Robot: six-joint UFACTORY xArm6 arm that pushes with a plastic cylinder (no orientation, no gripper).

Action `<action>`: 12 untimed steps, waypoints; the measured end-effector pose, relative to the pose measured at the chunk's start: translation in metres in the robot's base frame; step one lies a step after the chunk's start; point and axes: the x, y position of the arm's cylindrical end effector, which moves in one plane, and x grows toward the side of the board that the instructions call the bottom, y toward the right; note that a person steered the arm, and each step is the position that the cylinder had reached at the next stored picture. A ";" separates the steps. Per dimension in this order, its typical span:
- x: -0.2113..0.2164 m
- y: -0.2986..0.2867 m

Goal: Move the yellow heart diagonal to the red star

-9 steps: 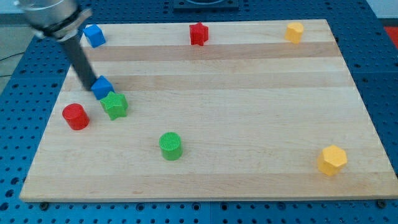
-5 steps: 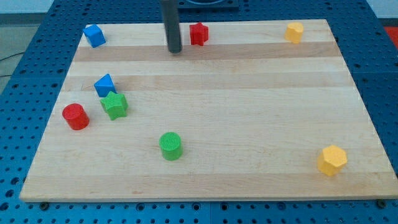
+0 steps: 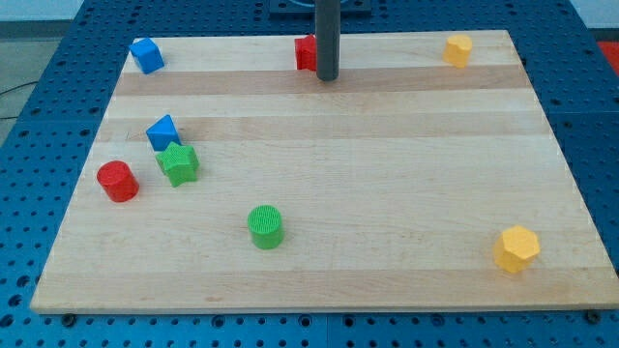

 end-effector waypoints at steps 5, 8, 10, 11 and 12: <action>-0.036 0.212; 0.027 0.260; 0.059 0.169; 0.073 0.156; 0.063 0.242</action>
